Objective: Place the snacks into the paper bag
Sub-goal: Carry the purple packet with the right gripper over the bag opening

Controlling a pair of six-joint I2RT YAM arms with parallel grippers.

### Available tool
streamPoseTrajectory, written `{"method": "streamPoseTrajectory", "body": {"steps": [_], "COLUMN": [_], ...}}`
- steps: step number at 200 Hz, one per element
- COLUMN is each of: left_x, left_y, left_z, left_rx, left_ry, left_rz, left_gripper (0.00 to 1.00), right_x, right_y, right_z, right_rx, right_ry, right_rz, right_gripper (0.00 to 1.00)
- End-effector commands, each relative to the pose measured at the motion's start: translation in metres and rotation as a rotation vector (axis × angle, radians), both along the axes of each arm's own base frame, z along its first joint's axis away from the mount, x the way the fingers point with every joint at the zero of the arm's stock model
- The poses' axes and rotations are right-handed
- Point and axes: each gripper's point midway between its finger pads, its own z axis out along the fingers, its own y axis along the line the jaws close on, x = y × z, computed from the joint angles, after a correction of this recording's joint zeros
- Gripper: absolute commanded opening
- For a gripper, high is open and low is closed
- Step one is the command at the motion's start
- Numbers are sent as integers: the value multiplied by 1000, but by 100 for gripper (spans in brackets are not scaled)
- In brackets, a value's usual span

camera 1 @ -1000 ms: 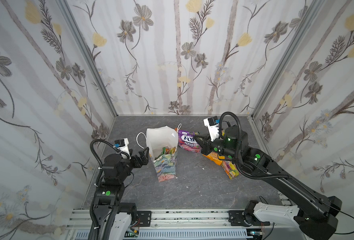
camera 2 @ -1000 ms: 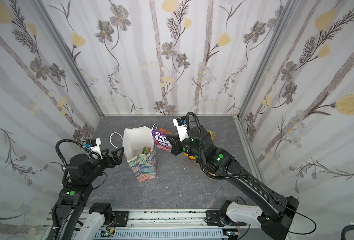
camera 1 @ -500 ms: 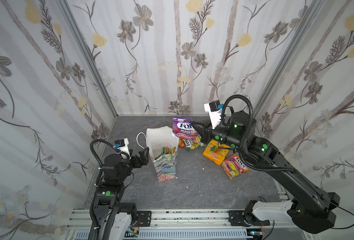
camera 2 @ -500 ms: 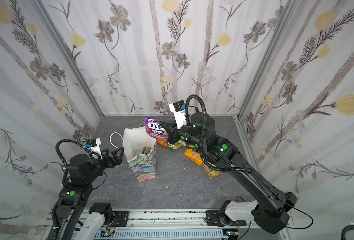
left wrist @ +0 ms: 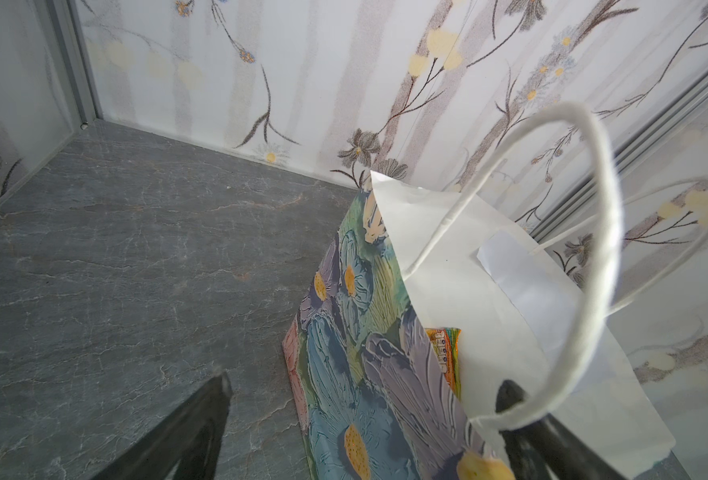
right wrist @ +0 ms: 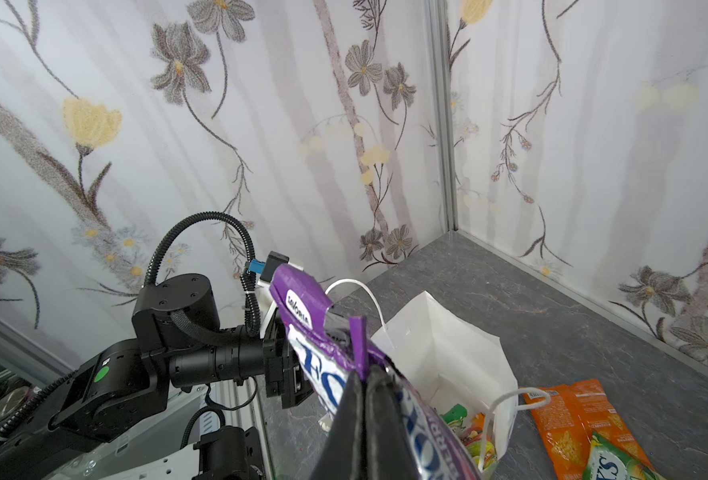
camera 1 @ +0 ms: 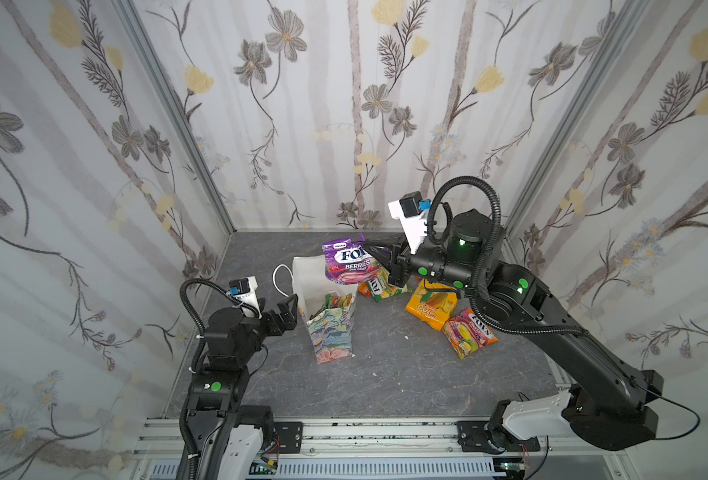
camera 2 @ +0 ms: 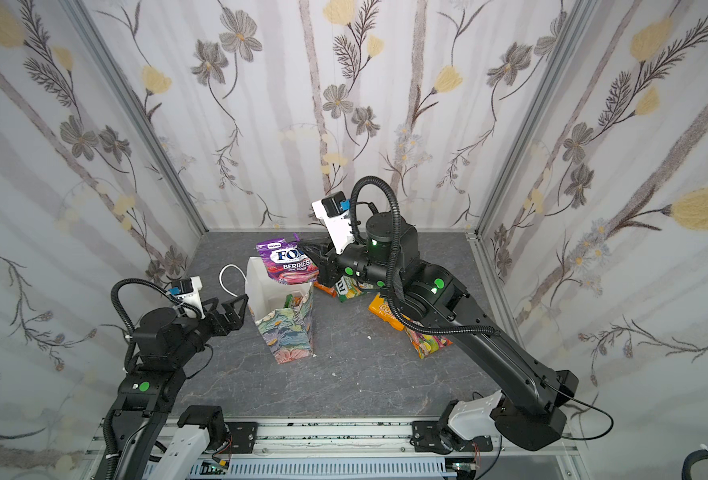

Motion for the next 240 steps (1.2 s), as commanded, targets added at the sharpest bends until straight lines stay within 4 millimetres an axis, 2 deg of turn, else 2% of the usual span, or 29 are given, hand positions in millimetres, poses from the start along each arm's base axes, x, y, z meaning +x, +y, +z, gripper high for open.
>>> {"method": "streamPoseTrajectory", "body": {"steps": [1, 48, 101, 151, 154, 164, 240], "left_x": [1, 1, 0, 0, 0, 0, 0], "left_y": [0, 0, 0, 0, 0, 0, 0], "left_z": [3, 4, 5, 6, 5, 5, 5], "left_rx": [4, 4, 6, 5, 5, 4, 5], "left_ry": [-19, -23, -27, -29, -28, -27, -26], "left_rz": [-3, -3, -1, -1, 1, 0, 0], "left_gripper": [100, 100, 100, 100, 100, 100, 100], "right_x": [-5, -5, 10, 14, 18, 19, 9], "right_y": [12, 37, 58, 53, 59, 61, 76], "right_z": [9, 2, -46, -73, -87, -97, -128], "right_rx": [10, -4, -122, -236, -265, -296, -407], "right_ry": [-39, -42, 15, 9, 25, 37, 71], "right_rz": [45, 99, 94, 74, 79, 80, 211], "right_gripper": [0, 0, 0, 0, 0, 0, 0]}}
